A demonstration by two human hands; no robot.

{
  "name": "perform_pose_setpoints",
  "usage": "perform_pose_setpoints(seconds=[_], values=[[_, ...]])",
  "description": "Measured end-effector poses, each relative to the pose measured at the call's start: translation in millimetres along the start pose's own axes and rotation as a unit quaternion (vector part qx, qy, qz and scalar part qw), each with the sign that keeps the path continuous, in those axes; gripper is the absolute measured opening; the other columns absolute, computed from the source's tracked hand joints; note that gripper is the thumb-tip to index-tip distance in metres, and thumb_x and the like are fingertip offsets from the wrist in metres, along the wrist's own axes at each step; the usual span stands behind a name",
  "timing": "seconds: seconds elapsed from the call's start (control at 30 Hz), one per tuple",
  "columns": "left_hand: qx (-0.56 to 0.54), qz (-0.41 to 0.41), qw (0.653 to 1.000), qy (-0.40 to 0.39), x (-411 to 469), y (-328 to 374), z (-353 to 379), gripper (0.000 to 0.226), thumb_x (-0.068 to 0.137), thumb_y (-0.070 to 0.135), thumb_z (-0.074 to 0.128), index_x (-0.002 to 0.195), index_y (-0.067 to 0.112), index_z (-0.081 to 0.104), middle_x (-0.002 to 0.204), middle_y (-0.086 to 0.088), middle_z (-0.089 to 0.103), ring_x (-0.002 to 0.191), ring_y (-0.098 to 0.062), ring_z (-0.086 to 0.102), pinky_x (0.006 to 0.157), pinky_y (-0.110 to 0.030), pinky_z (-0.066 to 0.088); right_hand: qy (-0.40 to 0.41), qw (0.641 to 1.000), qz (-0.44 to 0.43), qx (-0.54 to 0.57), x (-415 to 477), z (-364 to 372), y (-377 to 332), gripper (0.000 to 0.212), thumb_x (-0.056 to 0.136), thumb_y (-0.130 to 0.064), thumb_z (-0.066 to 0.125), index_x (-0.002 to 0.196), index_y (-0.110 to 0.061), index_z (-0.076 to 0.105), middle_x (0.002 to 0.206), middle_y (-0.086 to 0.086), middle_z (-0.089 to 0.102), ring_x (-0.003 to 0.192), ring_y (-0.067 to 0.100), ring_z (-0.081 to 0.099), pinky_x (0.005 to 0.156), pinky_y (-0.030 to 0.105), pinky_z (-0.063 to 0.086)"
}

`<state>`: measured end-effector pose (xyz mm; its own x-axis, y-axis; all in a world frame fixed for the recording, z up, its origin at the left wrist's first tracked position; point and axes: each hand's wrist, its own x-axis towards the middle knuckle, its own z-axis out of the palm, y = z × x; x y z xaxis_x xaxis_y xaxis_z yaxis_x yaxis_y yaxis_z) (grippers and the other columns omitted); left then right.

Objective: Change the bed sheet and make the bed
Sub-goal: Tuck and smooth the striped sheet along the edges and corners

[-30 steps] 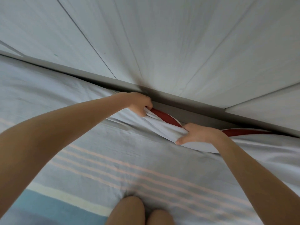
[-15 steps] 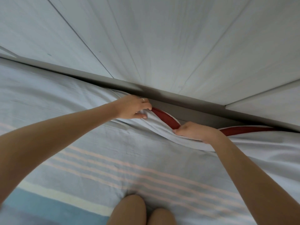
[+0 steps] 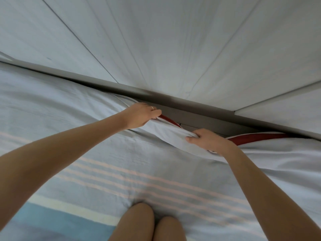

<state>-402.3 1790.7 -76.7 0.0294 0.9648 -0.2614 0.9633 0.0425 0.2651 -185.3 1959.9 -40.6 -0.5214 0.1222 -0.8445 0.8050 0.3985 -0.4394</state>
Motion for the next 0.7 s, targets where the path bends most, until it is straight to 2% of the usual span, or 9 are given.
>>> perform_pose_setpoints(seconds=[0.1, 0.17, 0.2, 0.27, 0.33, 0.47, 0.57, 0.63, 0.7], values=[[-0.085, -0.058, 0.991, -0.086, 16, 2, -16, 0.008, 0.098, 0.024, 0.043, 0.101, 0.022, 0.05, 0.078, 0.004, 0.054, 0.072, -0.018, 0.055, 0.061, -0.028, 0.039, -0.011, 1.0, 0.008, -0.002, 3, -2, 0, 0.034, 0.096, -0.043, 0.048, 0.108, -0.015, 0.063, 0.08, -0.001, 0.058, 0.069, 0.012, 0.051, 0.062, 0.026, 0.036], [-0.091, -0.054, 0.981, -0.161, 26, 3, -25, 0.025, 0.092, 0.047, 0.049, 0.102, 0.025, 0.051, 0.083, 0.01, 0.05, 0.08, -0.014, 0.054, 0.068, -0.026, 0.037, -0.017, 1.0, 0.015, 0.007, 3, -3, -2, 0.033, 0.097, -0.044, 0.048, 0.11, -0.018, 0.062, 0.082, -0.001, 0.06, 0.07, 0.013, 0.052, 0.063, 0.026, 0.037], [-0.071, -0.044, 0.979, -0.187, 29, 5, -27, 0.029, 0.086, 0.049, 0.056, 0.102, 0.025, 0.051, 0.084, 0.011, 0.049, 0.081, -0.013, 0.052, 0.069, -0.026, 0.038, -0.022, 0.999, 0.021, 0.018, 4, -2, -2, 0.034, 0.096, -0.045, 0.048, 0.11, -0.018, 0.062, 0.086, 0.001, 0.063, 0.075, 0.015, 0.056, 0.067, 0.028, 0.04], [-0.032, -0.022, 0.979, -0.2, 31, 7, -26, 0.026, 0.081, 0.029, 0.063, 0.103, 0.021, 0.052, 0.087, 0.009, 0.049, 0.083, -0.015, 0.053, 0.069, -0.027, 0.041, -0.028, 0.998, 0.033, 0.035, 6, -1, 1, 0.035, 0.095, -0.048, 0.048, 0.111, -0.019, 0.062, 0.099, 0.006, 0.067, 0.09, 0.022, 0.062, 0.081, 0.034, 0.047], [-0.046, -0.038, 0.984, -0.169, 31, 7, -27, 0.028, 0.082, 0.009, 0.055, 0.108, 0.017, 0.055, 0.094, 0.005, 0.054, 0.084, -0.018, 0.055, 0.068, -0.03, 0.044, -0.035, 0.997, 0.042, 0.056, 7, -1, 2, 0.037, 0.094, -0.048, 0.05, 0.114, -0.018, 0.062, 0.104, 0.005, 0.068, 0.097, 0.024, 0.063, 0.092, 0.038, 0.046], [-0.023, -0.047, 0.997, -0.053, 25, 2, -18, 0.03, 0.086, 0.003, 0.051, 0.115, 0.01, 0.058, 0.102, -0.005, 0.062, 0.084, -0.026, 0.061, 0.063, -0.035, 0.047, -0.068, 0.984, 0.057, 0.152, 6, 0, -1, 0.049, 0.09, -0.051, 0.055, 0.127, -0.019, 0.054, 0.118, -0.006, 0.06, 0.098, 0.014, 0.059, 0.096, 0.03, 0.042], [0.007, 0.028, 0.997, 0.07, 9, 6, 0, 0.027, 0.072, -0.008, 0.066, 0.097, -0.001, 0.061, 0.087, -0.016, 0.065, 0.068, -0.032, 0.063, 0.053, -0.035, 0.05, -0.039, 0.967, 0.087, 0.237, 6, 2, 2, 0.083, 0.076, -0.072, 0.051, 0.141, -0.022, 0.042, 0.143, -0.005, 0.043, 0.13, 0.02, 0.042, 0.112, 0.034, 0.028], [0.012, 0.069, 0.988, 0.134, -6, 9, 9, 0.028, 0.066, -0.011, 0.069, 0.089, 0.001, 0.058, 0.09, -0.017, 0.066, 0.071, -0.031, 0.064, 0.058, -0.036, 0.054, -0.044, 0.976, 0.086, 0.195, 4, 8, 3, 0.07, 0.087, -0.067, 0.043, 0.14, -0.021, 0.045, 0.147, 0.002, 0.042, 0.133, 0.024, 0.039, 0.111, 0.034, 0.028], [0.019, 0.089, 0.98, 0.174, -21, 11, 19, 0.023, 0.069, -0.011, 0.063, 0.084, 0.005, 0.057, 0.097, -0.015, 0.065, 0.082, -0.027, 0.061, 0.07, -0.036, 0.051, -0.038, 0.994, 0.036, 0.096, 4, 16, 3, 0.035, 0.096, -0.047, 0.048, 0.122, -0.027, 0.061, 0.13, 0.0, 0.057, 0.123, 0.021, 0.049, 0.1, 0.029, 0.035]])
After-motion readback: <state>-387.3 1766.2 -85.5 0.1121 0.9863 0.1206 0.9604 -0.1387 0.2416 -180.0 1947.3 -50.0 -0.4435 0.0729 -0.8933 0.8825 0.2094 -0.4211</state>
